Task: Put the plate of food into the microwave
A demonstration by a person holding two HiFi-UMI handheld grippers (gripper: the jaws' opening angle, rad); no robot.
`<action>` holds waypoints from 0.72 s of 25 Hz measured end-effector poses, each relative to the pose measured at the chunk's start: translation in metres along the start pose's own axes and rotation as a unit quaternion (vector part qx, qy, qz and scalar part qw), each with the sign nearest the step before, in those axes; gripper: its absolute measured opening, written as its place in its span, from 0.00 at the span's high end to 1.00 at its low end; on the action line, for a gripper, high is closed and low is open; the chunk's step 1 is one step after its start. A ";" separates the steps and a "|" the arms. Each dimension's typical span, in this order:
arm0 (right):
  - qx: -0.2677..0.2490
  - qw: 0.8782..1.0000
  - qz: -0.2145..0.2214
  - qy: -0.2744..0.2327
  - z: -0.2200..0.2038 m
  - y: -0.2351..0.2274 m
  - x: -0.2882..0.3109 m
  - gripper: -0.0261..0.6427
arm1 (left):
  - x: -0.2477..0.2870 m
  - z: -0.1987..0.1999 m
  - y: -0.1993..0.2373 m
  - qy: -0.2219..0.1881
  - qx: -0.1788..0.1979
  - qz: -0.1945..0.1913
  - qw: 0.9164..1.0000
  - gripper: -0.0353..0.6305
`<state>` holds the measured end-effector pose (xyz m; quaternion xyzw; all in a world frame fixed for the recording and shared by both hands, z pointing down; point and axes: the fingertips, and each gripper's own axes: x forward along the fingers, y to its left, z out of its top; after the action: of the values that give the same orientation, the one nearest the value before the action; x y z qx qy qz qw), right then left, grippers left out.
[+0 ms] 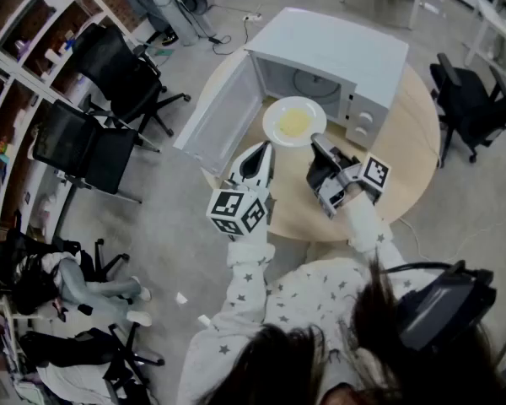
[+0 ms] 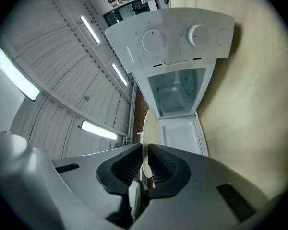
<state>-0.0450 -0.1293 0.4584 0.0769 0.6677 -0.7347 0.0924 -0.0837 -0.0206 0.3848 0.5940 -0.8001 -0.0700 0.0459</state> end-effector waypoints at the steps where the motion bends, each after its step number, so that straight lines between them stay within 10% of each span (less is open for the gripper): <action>1: -0.001 1.000 -0.004 0.002 0.003 -0.002 0.004 0.93 | 0.005 -0.001 0.003 0.001 -0.002 0.000 1.000 0.95; 18: -0.021 0.998 -0.043 -0.051 0.060 -0.016 0.027 0.93 | 0.091 -0.038 0.037 0.044 -0.043 -0.057 0.996 0.95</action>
<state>-0.0750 -0.1888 0.4737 0.0089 0.6801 -0.7267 0.0958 -0.1394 -0.0992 0.4278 0.6389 -0.7582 -0.0803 0.1027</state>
